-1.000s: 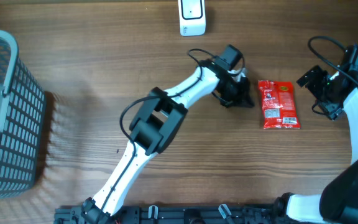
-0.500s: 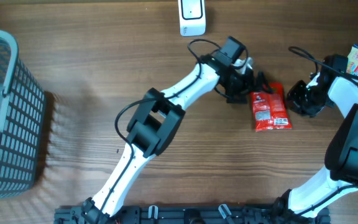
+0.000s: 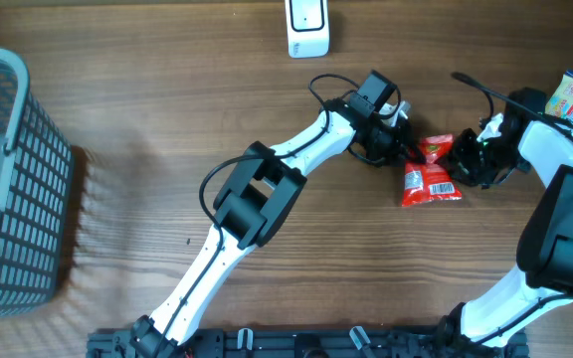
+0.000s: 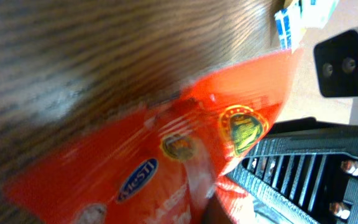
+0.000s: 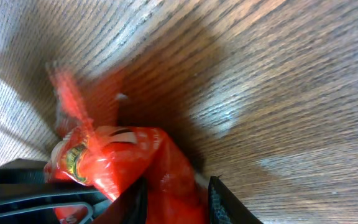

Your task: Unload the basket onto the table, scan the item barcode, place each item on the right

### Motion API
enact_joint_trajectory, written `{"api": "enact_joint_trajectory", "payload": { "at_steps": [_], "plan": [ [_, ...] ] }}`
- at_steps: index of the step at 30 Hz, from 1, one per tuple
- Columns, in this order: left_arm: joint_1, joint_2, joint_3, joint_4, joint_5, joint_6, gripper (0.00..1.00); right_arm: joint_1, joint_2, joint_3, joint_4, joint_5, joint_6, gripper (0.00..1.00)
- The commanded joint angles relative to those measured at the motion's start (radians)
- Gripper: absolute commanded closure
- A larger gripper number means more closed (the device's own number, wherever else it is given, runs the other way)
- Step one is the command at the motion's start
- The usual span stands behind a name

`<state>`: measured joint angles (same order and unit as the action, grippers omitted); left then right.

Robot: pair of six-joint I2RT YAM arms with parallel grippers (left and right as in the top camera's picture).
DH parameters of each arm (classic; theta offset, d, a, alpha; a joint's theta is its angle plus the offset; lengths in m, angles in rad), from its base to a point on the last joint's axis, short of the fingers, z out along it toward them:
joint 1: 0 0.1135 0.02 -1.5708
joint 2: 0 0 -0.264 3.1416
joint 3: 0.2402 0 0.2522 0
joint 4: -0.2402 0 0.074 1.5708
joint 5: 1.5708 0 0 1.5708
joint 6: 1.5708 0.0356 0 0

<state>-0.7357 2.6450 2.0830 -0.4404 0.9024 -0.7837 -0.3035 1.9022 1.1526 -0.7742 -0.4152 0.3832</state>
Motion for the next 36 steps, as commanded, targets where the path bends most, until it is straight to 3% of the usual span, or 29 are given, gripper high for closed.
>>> {"api": "enact_joint_trajectory", "payload": {
  "at_steps": [1, 7, 10, 11, 15, 18, 22, 24, 27, 30, 36],
  "plan": [
    [0.002, 0.111, -0.055, -0.086, -0.151, -0.011, 0.96, 0.016, 0.022, 0.027, -0.046, 0.036, -0.017, 0.67],
    [0.078, 0.024, -0.055, -0.262, -0.194, 0.051, 0.96, 0.016, 0.018, 0.17, -0.24, 0.146, -0.069, 0.54],
    [0.084, -0.11, -0.055, -0.458, -0.491, 0.049, 0.96, 0.019, 0.016, 0.182, -0.26, 0.146, -0.093, 0.49],
    [0.084, -0.215, -0.055, -0.595, -0.725, 0.021, 0.96, 0.019, 0.016, 0.182, -0.253, 0.146, -0.091, 0.49],
    [0.086, -0.475, -0.055, -0.841, -1.226, -0.013, 0.96, 0.032, 0.016, 0.181, -0.248, 0.146, -0.093, 0.49],
    [0.083, -0.599, -0.055, -0.933, -1.54, -0.005, 0.96, 0.066, 0.016, 0.181, -0.246, 0.146, -0.094, 0.49],
    [0.084, -0.619, -0.055, -0.97, -1.823, 0.081, 0.96, 0.127, 0.017, 0.181, -0.224, 0.162, -0.095, 0.49],
    [0.094, -0.596, -0.055, -0.969, -1.912, 0.069, 0.96, 0.136, 0.017, 0.181, -0.225, 0.162, -0.095, 0.49],
    [0.114, -0.552, -0.055, -0.966, -1.926, 0.07, 0.96, 0.136, 0.017, 0.181, -0.23, 0.174, -0.096, 0.49],
    [0.12, -0.463, -0.055, -0.978, -1.886, 0.069, 0.96, 0.136, 0.017, 0.181, -0.232, 0.199, -0.096, 0.49],
    [0.002, -0.247, -0.056, -0.929, -1.806, 0.069, 0.96, 0.136, 0.017, 0.181, -0.244, 0.199, -0.104, 0.48]
  ]
}}
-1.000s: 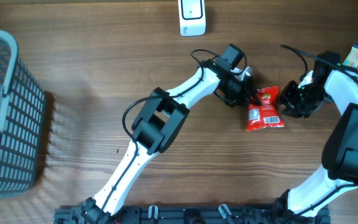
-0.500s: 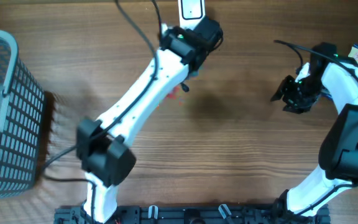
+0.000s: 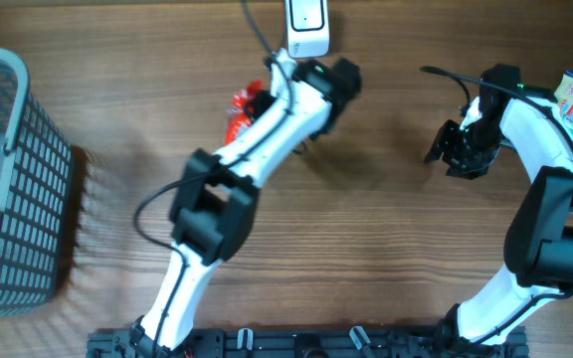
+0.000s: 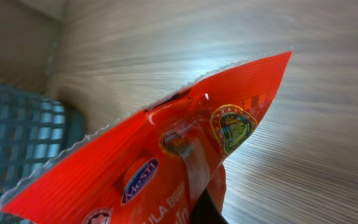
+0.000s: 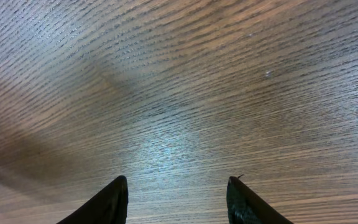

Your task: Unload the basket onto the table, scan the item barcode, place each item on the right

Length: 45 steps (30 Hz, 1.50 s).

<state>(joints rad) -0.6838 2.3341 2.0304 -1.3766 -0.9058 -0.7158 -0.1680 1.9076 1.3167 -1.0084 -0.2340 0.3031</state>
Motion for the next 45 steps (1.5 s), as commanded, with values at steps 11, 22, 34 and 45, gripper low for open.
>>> {"api": "enact_joint_trajectory", "payload": {
  "at_steps": [11, 22, 34, 45],
  "plan": [
    [-0.184, 0.035, 0.164, -0.092, 0.488, 0.005, 0.39, 0.0, 0.011, 0.019, -0.068, -0.1, -0.097, 0.32],
    [0.43, -0.272, 0.211, -0.299, 0.69, -0.182, 0.12, 0.336, 0.011, 0.018, 0.266, -0.556, -0.008, 0.96],
    [0.597, -0.272, -0.063, -0.142, 0.67, -0.182, 0.0, 0.718, 0.132, 0.018, 0.904, -0.31, 0.525, 0.96],
    [0.597, -0.272, -0.063, -0.142, 0.67, -0.182, 0.0, 0.558, 0.106, 0.023, 0.583, -0.389, 0.284, 0.96]
  ]
}}
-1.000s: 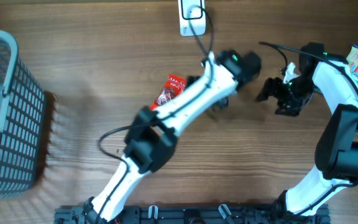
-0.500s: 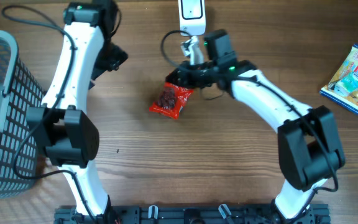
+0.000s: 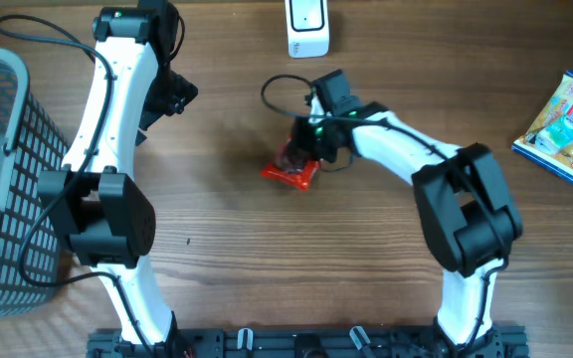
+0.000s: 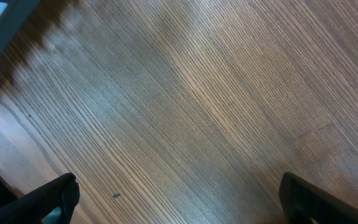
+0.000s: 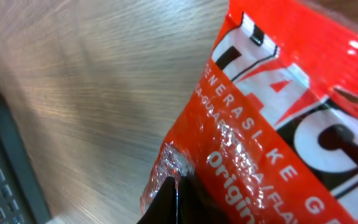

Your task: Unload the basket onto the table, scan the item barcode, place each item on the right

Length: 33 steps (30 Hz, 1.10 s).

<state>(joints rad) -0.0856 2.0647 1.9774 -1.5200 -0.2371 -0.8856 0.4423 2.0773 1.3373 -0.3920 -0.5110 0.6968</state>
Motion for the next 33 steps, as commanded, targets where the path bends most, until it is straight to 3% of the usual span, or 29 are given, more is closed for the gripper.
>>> {"api": "enact_joint_trajectory", "payload": {
  "at_steps": [1, 6, 11, 14, 17, 23, 24, 25, 26, 33],
  "plan": [
    [-0.001, -0.003, -0.01, 0.002, 0.002, -0.013, 0.0, -0.072, -0.088, 0.002, -0.055, -0.154, -0.135, 0.96],
    [-0.001, -0.003, -0.01, 0.002, 0.002, -0.013, 0.0, -0.155, -0.15, -0.01, -0.237, -0.154, -0.237, 0.96],
    [-0.001, -0.003, -0.01, 0.002, 0.002, -0.013, 0.0, -0.14, -0.149, -0.178, 0.102, -0.316, -0.175, 0.96],
    [-0.001, -0.003, -0.01, 0.002, 0.002, -0.013, 0.0, -0.142, -0.134, -0.218, 0.11, -0.217, -0.166, 0.96],
    [-0.001, -0.003, -0.01, 0.002, 0.002, -0.013, 0.0, -0.176, -0.118, -0.235, -0.011, 0.016, -0.119, 0.96],
    [-0.001, -0.003, -0.01, 0.002, 0.002, -0.013, 0.0, -0.232, -0.309, -0.096, -0.297, 0.035, -0.295, 0.95],
    [-0.001, -0.003, -0.01, 0.002, 0.002, -0.013, 0.0, -0.232, -0.345, -0.085, -0.309, 0.057, -0.305, 0.85],
    [-0.001, -0.003, -0.01, 0.002, 0.002, -0.013, 0.0, -0.232, -0.399, -0.085, -0.306, 0.126, -0.301, 0.36],
    [-0.001, -0.003, -0.01, 0.002, 0.002, -0.013, 0.0, -0.232, -0.406, -0.085, -0.303, 0.151, -0.301, 0.02],
    [-0.001, -0.003, -0.01, 0.002, 0.002, -0.013, 0.0, -0.234, -0.168, -0.087, -0.275, 0.146, -0.2, 0.0]
  ]
}}
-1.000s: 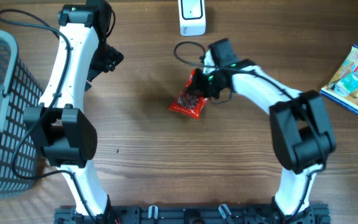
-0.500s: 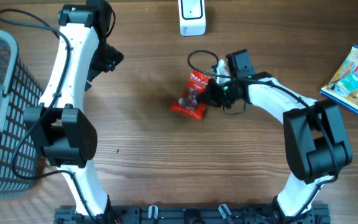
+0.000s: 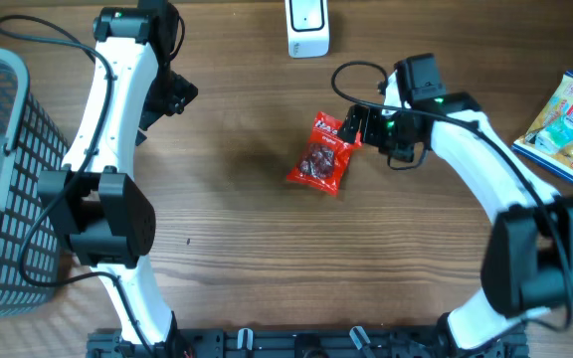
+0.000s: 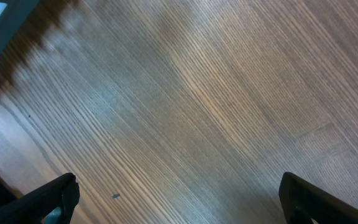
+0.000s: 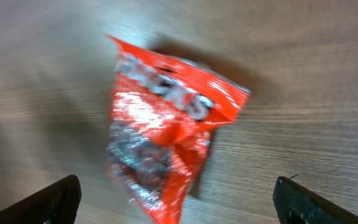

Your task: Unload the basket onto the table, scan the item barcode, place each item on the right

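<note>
A red snack packet (image 3: 320, 155) lies flat in the middle of the wooden table, free of both grippers. In the right wrist view the packet (image 5: 166, 134) sits just ahead of my right gripper (image 5: 176, 190), whose jaws stand wide open around nothing. From overhead, the right gripper (image 3: 358, 127) is just right of the packet's top corner. The white scanner (image 3: 307, 28) stands at the table's far edge, above the packet. My left gripper (image 3: 175, 95) hangs far to the left, open over bare wood (image 4: 178, 186). No barcode shows on the packet.
A grey mesh basket (image 3: 8, 179) fills the left side of the table. A yellow and blue snack bag (image 3: 565, 111) lies at the right edge. Black cables loop off both wrists.
My right gripper was shut on the red packet; now it is open and has drawn back to the right. The packet lies loose on the table. The left arm has not moved.
First both grippers were at the red packet on the right side of the table. Then my left gripper held it by the scanner while the right was open and empty. Later the left stood open at far left and the right held the packet mid-table. Now it lies released.
</note>
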### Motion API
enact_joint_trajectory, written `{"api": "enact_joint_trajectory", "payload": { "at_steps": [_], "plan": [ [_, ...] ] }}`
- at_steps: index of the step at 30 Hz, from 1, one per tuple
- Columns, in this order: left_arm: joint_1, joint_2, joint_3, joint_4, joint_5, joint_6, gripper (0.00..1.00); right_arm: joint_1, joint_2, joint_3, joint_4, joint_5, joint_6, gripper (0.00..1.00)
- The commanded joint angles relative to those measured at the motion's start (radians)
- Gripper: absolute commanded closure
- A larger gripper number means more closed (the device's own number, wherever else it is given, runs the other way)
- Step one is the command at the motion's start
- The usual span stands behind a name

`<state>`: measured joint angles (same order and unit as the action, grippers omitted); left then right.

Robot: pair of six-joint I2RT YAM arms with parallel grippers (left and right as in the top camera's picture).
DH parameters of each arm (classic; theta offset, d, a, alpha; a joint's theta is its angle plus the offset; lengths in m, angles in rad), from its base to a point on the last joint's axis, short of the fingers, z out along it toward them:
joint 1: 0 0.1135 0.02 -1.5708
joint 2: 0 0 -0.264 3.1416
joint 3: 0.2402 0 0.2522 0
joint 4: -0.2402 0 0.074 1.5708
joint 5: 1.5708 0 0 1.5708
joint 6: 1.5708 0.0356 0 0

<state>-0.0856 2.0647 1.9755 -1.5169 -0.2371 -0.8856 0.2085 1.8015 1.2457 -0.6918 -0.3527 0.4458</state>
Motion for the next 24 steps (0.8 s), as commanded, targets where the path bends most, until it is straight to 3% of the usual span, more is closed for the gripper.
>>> {"api": "enact_joint_trajectory", "payload": {
  "at_steps": [1, 5, 10, 12, 15, 17, 24],
  "plan": [
    [-0.001, -0.003, -0.008, -0.001, 0.002, -0.012, 0.0, 0.0, 0.155, 0.005, 0.052, -0.059, 0.051, 0.0],
    [-0.001, -0.003, -0.008, -0.001, 0.002, -0.013, 0.0, 0.0, 0.231, 0.005, 0.146, -0.148, 0.057, 0.0],
    [-0.001, -0.003, -0.008, -0.001, 0.002, -0.013, 0.0, 0.011, 0.238, 0.004, 0.212, -0.125, 0.108, 0.02],
    [-0.001, -0.003, -0.008, -0.001, 0.002, -0.013, 0.0, 0.025, 0.239, 0.004, 0.214, -0.052, 0.108, 0.2],
    [-0.001, -0.003, -0.008, -0.001, 0.002, -0.013, 0.0, 0.039, 0.239, 0.004, 0.225, 0.033, 0.108, 0.55],
    [-0.001, -0.003, -0.008, -0.001, 0.002, -0.013, 0.0, 0.039, 0.239, 0.004, 0.253, 0.039, 0.107, 0.96],
    [-0.001, -0.003, -0.008, -0.001, 0.002, -0.012, 0.0, 0.018, 0.169, 0.109, 0.262, -0.137, 0.105, 0.96]
  ]
}}
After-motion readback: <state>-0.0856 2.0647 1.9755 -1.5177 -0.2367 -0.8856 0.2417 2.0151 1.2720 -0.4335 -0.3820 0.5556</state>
